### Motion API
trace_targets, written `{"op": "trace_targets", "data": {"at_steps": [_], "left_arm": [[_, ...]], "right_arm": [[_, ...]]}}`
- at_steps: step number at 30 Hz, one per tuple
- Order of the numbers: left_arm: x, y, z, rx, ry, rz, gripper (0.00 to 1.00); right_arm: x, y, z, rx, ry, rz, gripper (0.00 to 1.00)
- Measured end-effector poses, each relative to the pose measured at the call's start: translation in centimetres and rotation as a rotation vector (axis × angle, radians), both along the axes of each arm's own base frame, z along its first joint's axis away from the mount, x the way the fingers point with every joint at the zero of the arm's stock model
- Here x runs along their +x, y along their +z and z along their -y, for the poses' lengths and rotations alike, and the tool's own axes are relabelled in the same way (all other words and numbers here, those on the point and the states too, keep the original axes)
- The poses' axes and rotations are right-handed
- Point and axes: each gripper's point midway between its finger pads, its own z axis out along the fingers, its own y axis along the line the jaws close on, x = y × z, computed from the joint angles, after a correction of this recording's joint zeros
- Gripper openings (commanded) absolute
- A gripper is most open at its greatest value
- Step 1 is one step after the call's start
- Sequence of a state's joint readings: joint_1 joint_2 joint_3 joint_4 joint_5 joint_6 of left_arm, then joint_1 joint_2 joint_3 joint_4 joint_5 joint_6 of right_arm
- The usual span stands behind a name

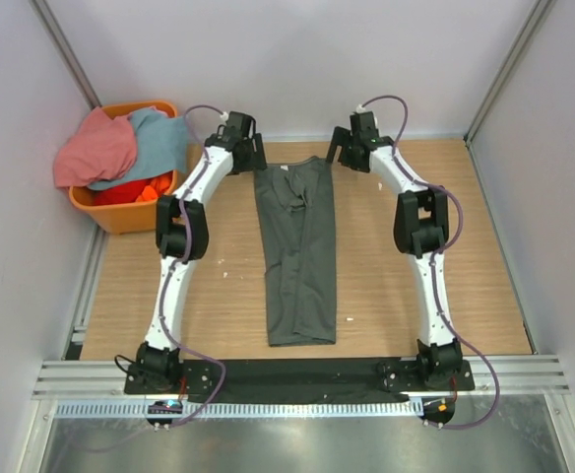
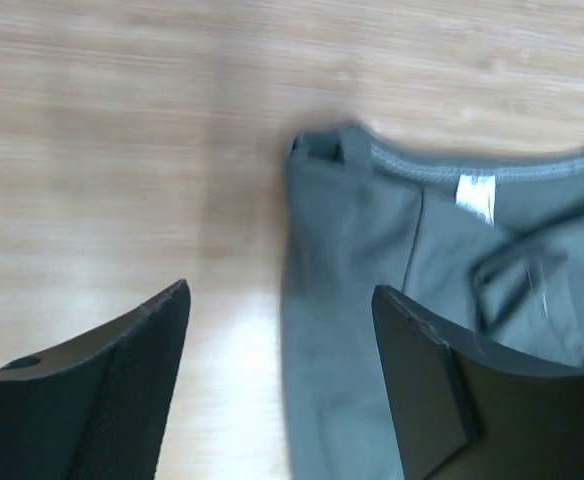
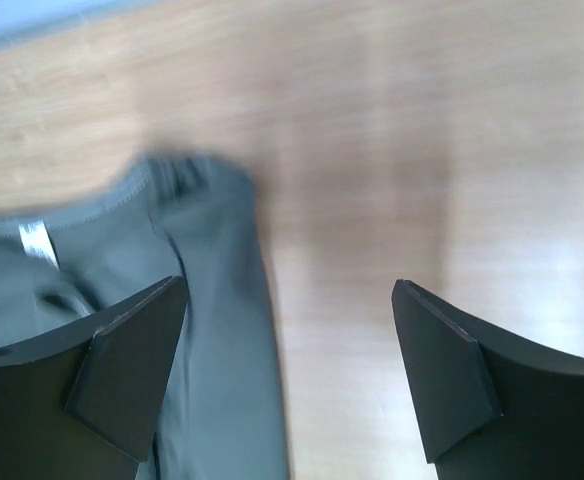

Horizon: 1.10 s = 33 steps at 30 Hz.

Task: Fold and stack the t-shirts
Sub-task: Fold the tshirt

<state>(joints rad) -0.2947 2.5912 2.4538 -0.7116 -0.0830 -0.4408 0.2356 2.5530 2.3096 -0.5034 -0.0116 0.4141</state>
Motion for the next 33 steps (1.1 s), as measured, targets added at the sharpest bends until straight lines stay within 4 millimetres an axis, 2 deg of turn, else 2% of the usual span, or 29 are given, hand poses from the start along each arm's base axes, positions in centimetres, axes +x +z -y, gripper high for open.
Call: {"op": "trace_targets", "data": {"at_steps": [3, 7, 9, 10, 12, 13, 15, 16, 17, 18, 20, 22, 24, 26, 30, 33], "left_arm": [[-3.0, 2.1, -0.8, 0.035, 0.010, -0.025, 0.76], [-8.8, 7.8, -0.7, 0.051, -0.004, 0.002, 0.67], [-11.3, 10.6, 0.1, 0.029, -0.021, 0.042, 0.60], [-12.8, 11.7, 0.5, 0.021, -0.033, 0.056, 0.58], [-15.6, 12.6, 1.7, 0.004, -0.064, 0.065, 0.51], [-17.1, 12.3, 2.4, -0.003, -0.079, 0.063, 0.50], [-20.6, 10.0, 3.3, 0.019, -0.109, 0.004, 0.48], [-22.6, 8.6, 4.0, 0.037, -0.126, -0.025, 0.48], [-24.8, 6.8, 4.4, 0.065, -0.150, -0.064, 0.48], [-27.4, 5.0, 5.0, 0.092, -0.177, -0.107, 0.49], [-32.3, 2.0, 5.5, 0.149, -0.225, -0.178, 0.49], [-36.6, 0.3, 5.9, 0.190, -0.276, -0.217, 0.49], [-39.6, -0.2, 6.2, 0.205, -0.305, -0.227, 0.49], [-41.4, 0.0, 6.5, 0.196, -0.307, -0.211, 0.48], [-43.5, 0.1, 8.0, 0.179, -0.311, -0.180, 0.48], [-44.7, -0.5, 8.7, 0.186, -0.308, -0.175, 0.47]], "right_arm": [[-3.2, 1.9, 1.5, -0.033, -0.027, -0.019, 0.90], [-8.6, 8.1, 2.0, -0.038, -0.038, 0.044, 0.86], [-11.9, 11.2, 0.8, -0.020, -0.016, 0.100, 0.85], [-13.6, 12.2, 0.0, -0.014, 0.004, 0.116, 0.83], [-17.9, 13.7, -3.1, -0.005, 0.066, 0.149, 0.79], [-20.4, 13.7, -5.1, 0.003, 0.112, 0.160, 0.71], [-25.9, 11.9, -8.7, 0.017, 0.209, 0.133, 0.65], [-29.0, 10.0, -9.9, 0.014, 0.261, 0.094, 0.60], [-31.8, 7.7, -10.2, -0.001, 0.297, 0.042, 0.59], [-34.1, 5.7, -9.9, -0.019, 0.313, -0.009, 0.58], [-37.8, 1.8, -7.8, -0.078, 0.305, -0.112, 0.51], [-40.8, -0.2, -5.9, -0.113, 0.288, -0.173, 0.47], [-42.5, -0.2, -4.7, -0.104, 0.268, -0.181, 0.44], [-43.6, 1.1, -4.8, -0.042, 0.258, -0.151, 0.44], [-45.2, 3.1, -5.7, 0.068, 0.259, -0.109, 0.46], [-46.5, 2.7, -6.4, 0.080, 0.269, -0.131, 0.50]]}}
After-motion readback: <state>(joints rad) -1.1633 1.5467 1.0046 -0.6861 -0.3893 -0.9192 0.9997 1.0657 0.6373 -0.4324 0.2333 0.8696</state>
